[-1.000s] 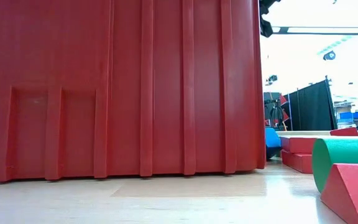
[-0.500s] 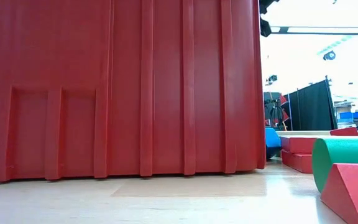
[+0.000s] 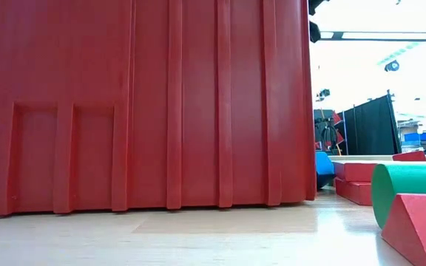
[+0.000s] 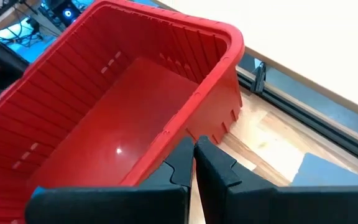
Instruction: Sort blocks
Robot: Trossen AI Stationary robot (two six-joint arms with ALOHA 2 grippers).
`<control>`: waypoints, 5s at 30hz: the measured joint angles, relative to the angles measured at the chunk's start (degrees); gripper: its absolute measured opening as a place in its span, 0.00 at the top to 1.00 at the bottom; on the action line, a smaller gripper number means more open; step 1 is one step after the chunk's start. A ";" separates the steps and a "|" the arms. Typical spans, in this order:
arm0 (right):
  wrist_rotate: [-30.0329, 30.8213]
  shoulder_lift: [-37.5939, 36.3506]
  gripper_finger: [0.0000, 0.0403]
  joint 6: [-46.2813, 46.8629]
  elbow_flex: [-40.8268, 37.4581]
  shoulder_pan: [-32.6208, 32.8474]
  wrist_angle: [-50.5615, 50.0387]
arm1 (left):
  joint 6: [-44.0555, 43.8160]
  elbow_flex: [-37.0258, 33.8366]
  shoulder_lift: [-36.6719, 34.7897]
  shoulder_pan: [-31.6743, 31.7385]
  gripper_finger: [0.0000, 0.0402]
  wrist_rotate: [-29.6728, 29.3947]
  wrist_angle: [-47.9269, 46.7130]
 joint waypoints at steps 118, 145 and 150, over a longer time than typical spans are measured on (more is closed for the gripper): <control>0.87 0.04 1.00 -4.41 0.00 -0.02 -4.36 | -6.93 -18.20 29.91 -5.51 0.23 11.16 30.55; 0.89 0.04 1.00 -3.91 0.00 -0.02 -5.05 | -14.94 -18.24 26.72 -5.40 0.74 4.54 24.64; 0.91 0.04 1.00 -3.93 0.00 -0.02 -5.02 | -14.19 -18.24 19.08 -5.30 0.74 0.16 17.11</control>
